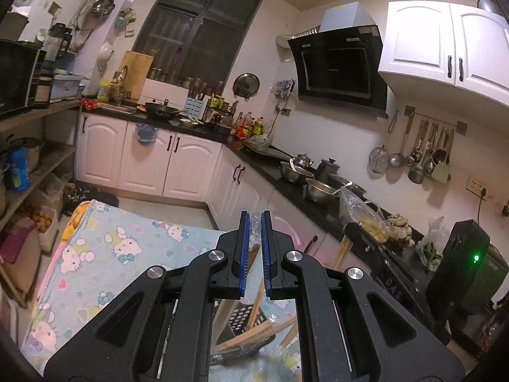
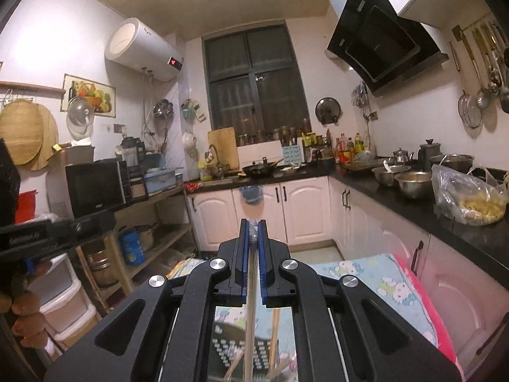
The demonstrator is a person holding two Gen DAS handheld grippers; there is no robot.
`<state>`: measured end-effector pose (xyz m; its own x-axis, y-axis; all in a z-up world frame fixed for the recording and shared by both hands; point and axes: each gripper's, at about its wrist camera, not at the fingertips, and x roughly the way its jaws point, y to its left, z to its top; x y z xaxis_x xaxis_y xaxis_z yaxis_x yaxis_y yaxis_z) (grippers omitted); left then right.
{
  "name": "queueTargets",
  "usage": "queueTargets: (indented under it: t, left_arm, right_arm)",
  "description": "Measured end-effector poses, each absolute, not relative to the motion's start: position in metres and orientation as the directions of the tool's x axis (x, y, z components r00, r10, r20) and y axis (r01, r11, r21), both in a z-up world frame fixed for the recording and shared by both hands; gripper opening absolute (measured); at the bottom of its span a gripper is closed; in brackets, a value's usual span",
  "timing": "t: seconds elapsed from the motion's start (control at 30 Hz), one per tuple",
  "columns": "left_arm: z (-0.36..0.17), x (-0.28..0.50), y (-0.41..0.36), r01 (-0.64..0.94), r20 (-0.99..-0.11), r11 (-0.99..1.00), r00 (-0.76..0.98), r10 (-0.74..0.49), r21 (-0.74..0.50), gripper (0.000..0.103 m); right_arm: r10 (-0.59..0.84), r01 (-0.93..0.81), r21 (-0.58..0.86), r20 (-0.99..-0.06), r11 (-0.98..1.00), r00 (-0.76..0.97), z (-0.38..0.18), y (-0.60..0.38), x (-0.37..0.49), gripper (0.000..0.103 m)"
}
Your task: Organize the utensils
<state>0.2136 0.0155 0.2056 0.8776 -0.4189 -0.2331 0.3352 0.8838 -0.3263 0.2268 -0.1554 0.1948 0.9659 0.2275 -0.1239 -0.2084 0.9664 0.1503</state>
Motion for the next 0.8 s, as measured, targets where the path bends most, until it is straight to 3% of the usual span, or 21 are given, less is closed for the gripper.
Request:
queueTargets:
  t: [0.8]
  left_arm:
    - [0.152,0.247,0.020,0.265,-0.291,0.903,0.883,-0.368,-0.338,0.003]
  right_arm:
    - [0.165,-0.150,0.152,-0.090,0.977,0.982,0.142,-0.142,0.271,0.006]
